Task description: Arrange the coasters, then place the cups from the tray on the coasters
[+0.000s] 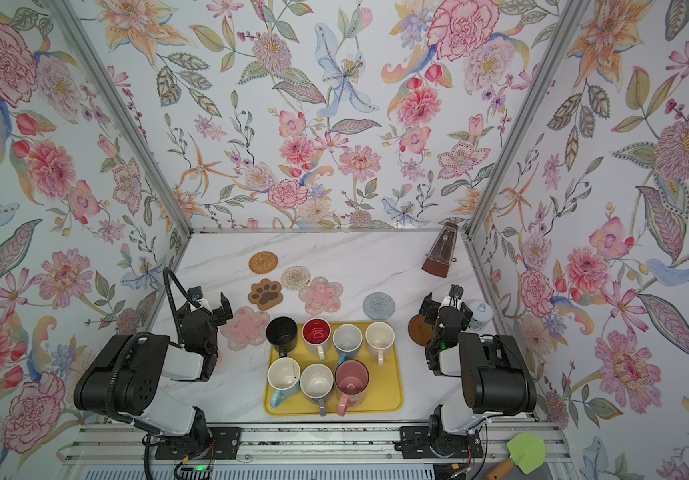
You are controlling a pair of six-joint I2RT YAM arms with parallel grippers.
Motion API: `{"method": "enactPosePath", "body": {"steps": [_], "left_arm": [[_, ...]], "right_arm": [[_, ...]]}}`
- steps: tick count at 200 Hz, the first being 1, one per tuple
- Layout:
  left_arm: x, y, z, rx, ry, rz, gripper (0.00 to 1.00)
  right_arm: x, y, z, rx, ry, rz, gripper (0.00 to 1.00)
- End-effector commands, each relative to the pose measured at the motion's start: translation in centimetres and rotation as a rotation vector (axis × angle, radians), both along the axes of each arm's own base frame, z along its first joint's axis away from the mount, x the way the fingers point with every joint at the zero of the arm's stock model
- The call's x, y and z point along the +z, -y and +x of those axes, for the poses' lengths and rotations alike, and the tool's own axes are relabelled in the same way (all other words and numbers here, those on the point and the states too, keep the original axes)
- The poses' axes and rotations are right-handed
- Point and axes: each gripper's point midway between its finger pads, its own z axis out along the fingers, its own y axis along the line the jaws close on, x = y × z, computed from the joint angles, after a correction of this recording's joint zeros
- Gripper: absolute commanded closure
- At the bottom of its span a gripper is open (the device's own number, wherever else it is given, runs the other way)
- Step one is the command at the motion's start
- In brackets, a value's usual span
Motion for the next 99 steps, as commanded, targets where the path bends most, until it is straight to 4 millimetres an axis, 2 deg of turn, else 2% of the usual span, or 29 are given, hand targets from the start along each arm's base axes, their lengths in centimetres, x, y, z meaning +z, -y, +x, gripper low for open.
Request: {"method": "enactPosePath", "body": {"steps": [1,6,9,23,31,52,69,79,99], "left_arm": [[2.0,0.2,0.1,-0.004,0.052,0.004,0.01],[2.1,0.3,0.0,-0.008,0.043,0.013,0.01],[3.3,0.6,0.7,-0.015,0.069,0.016,0.01],[5.0,1.0,0.8,-0.014,0.053,0.045,0.01],[6.2,0.7,0.6,0.027,0.038,0.042,0.01],[10.1,0.0,0.6,0.106,0.01,-0.126,0.01],[13.5,0.6,0.5,0.087,0.098,-0.267,0.01],[14.5,0.8,-0.4,0.082,0.15,-0.337,0.01],[14.8,0.7,-2.2,0.059,0.245,-0.375,0.01]], "right_arm": [[2.5,0.5,0.8,-0.035,0.032,-0.004,0.01],[2.8,0.5,0.8,-0.054,0.008,-0.02,0.01],[3.0,0.4,0.8,-0.058,-0.005,-0.029,0.01],[5.0,0.0,1.3,-0.077,-0.047,-0.046,0.01],[6.9,0.2,1.5,-0.124,-0.026,-0.006,0.01],[11.1,-0.4,1.7,-0.207,0.026,0.164,0.01],[14.0,-2.5,1.3,-0.159,0.072,0.243,0.01],[14.9,-4.0,1.0,-0.075,0.108,0.289,0.01],[14.5,-5.7,0.4,0.114,0.186,0.391,0.01]]}}
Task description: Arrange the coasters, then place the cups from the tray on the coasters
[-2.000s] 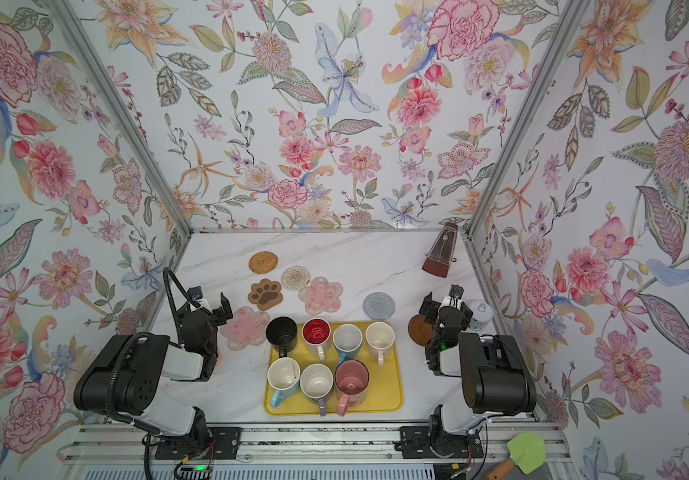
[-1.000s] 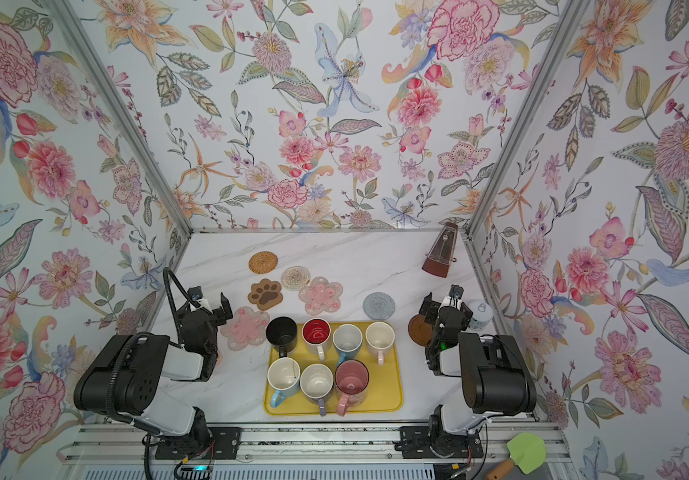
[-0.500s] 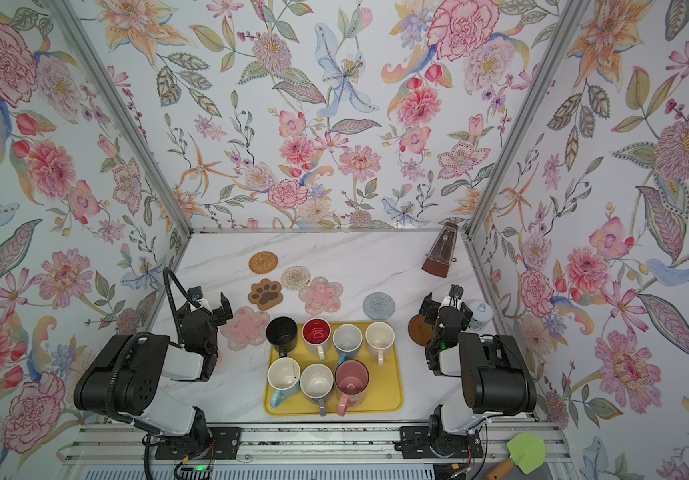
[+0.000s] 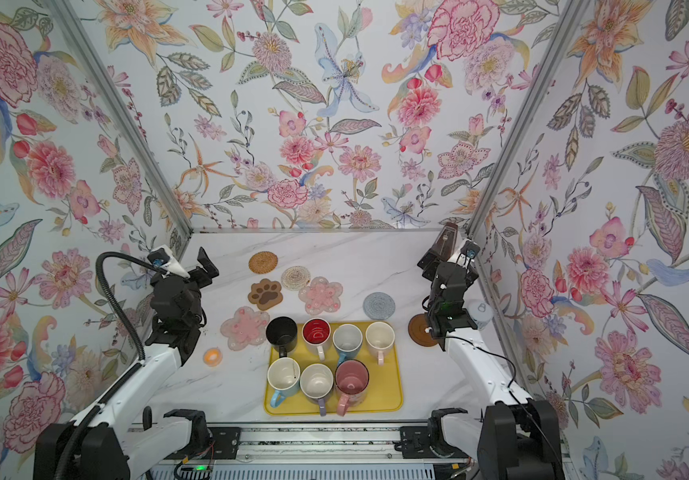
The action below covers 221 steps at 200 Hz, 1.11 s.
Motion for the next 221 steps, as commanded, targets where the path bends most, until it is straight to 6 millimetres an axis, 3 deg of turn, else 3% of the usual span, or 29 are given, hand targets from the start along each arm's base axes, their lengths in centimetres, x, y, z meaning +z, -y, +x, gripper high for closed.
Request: {"method": "enactPosePath", "body": {"steps": [1,25,43,99,126,162,221], "left_arm": [[-4.8,-0.2,-1.9,0.001,-0.076,-0.13,0.01],[-5.3,-0.1,-2.5,-0.002,-0.096,-0.158,0.02],[-5.8,-0.1,-2.3,-0.003,-0.139,-0.163,0.02],[-5.7,1.2,-1.6,-0.071,-0.162,-0.192,0.03],[-5.7,1.6,-1.5,-0.1,-0.174,-0.174,0.03],[-5.7,1.5,-2.0,-0.091,-0.18,-0.19,0.03],[-5.1,1.2,-2.7,-0.077,-0.155,-0.189,0.02]], "right_arm": [[-4.2,-1.7,-1.2,0.17,-0.047,0.124,0.01],[-6.2,-2.3,-1.1,0.209,-0.231,0.086,0.01],[-7.5,-4.0,-0.7,0.259,-0.36,0.034,0.01],[-11.5,-14.0,1.6,0.611,-0.671,-0.072,0.03],[-14.2,-19.1,1.9,0.783,-0.781,-0.162,0.01],[-17.2,-24.2,2.1,0.961,-0.906,-0.214,0.01],[-20.7,-27.9,3.3,1.032,-1.008,-0.332,0.01]]}}
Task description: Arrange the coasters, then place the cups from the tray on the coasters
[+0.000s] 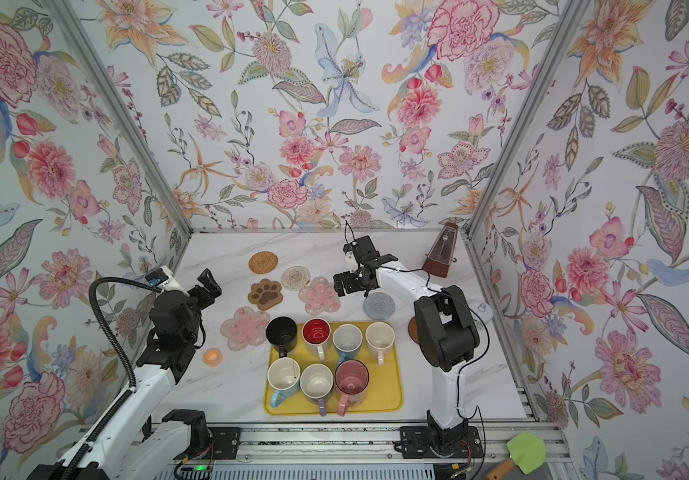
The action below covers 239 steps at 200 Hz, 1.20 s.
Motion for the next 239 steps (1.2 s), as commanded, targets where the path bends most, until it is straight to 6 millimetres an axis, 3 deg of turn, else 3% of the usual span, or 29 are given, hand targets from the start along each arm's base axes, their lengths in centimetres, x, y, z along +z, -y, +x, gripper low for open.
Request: {"method": "enactPosePath", "body": {"steps": [1,31,33,40,102,239], "left_arm": [[0.9,-0.1,-0.2,0.0,0.018,-0.003,0.02],[1.1,-0.2,-0.3,0.008,0.02,-0.007,0.01],[1.1,-0.2,-0.3,0.005,0.02,-0.007,0.01],[1.1,-0.1,-0.2,0.0,0.022,-0.009,0.01],[1.3,-0.1,0.1,0.001,0.028,-0.011,0.01],[1.3,-0.2,-0.2,0.009,0.034,-0.014,0.01]], "right_arm": [[-1.0,-0.8,-0.7,0.07,-0.04,-0.059,0.01],[-1.7,-2.2,-0.5,0.118,-0.038,-0.114,0.01],[-1.7,-3.2,-1.2,0.144,-0.036,-0.116,0.01],[-1.7,-4.1,-1.6,0.167,-0.033,-0.116,0.01],[-2.6,-8.0,-2.3,0.265,-0.005,-0.2,0.01],[-4.6,-11.4,-1.5,0.327,0.018,-0.28,0.01]]}}
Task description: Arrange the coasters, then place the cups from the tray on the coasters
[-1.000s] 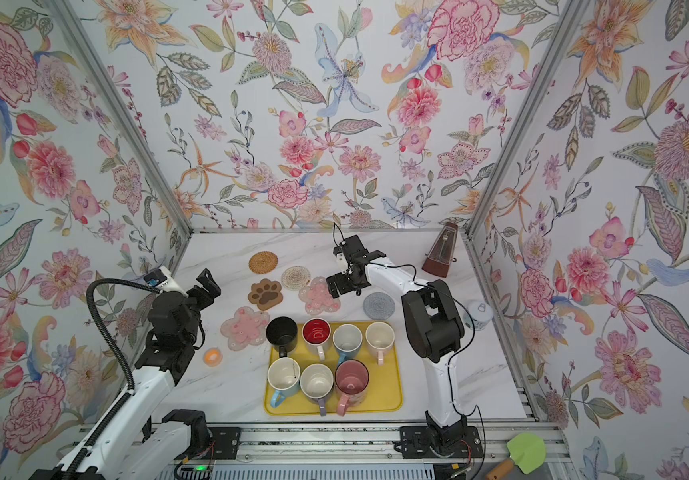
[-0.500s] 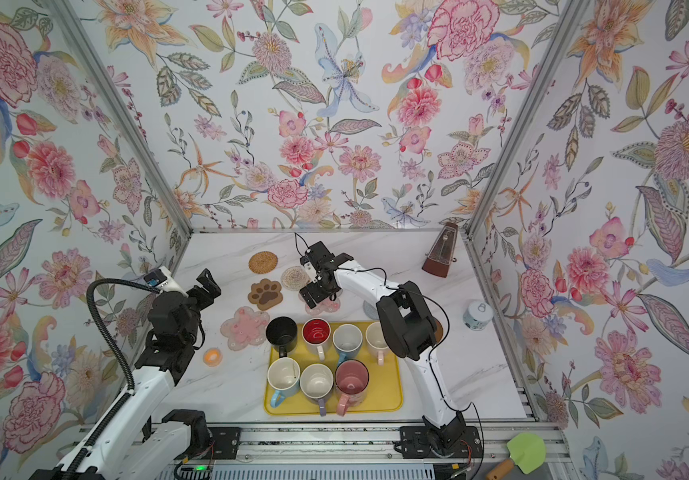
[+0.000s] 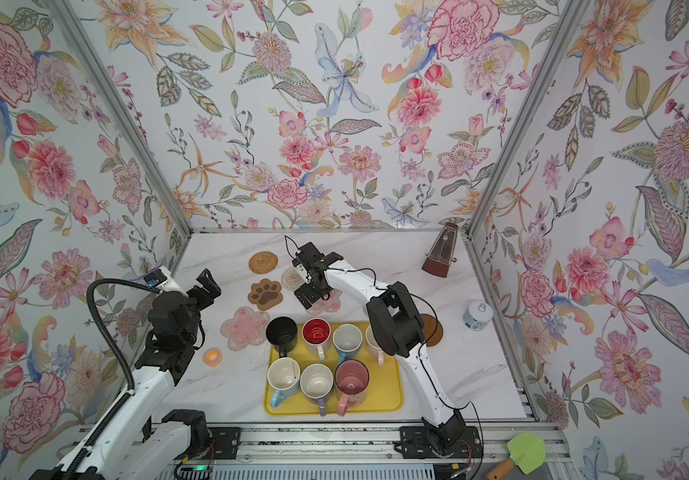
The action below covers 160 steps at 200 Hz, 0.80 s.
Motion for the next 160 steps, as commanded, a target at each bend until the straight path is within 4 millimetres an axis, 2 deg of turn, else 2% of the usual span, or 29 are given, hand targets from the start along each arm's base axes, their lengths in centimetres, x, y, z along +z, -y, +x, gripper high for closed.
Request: {"method": "enactPosePath", "body": {"steps": [1,62,106,160], "left_arm": [[1.1,-0.2,-0.1,0.009,0.03,-0.013,0.01],[1.1,-0.1,-0.1,0.005,0.035,-0.021,0.01],[2.4,-0.2,-0.4,0.009,0.067,-0.016,0.01],[2.9,-0.3,-0.5,0.015,0.074,-0.013,0.01]], "right_arm": [[-1.1,-0.2,-0.1,0.017,-0.009,-0.041,0.01],[-2.3,-0.5,0.6,0.005,0.018,-0.08,0.01],[-3.4,1.0,1.8,-0.031,0.058,-0.16,0.01],[-3.9,2.4,4.0,-0.087,0.057,-0.149,0.01]]}}
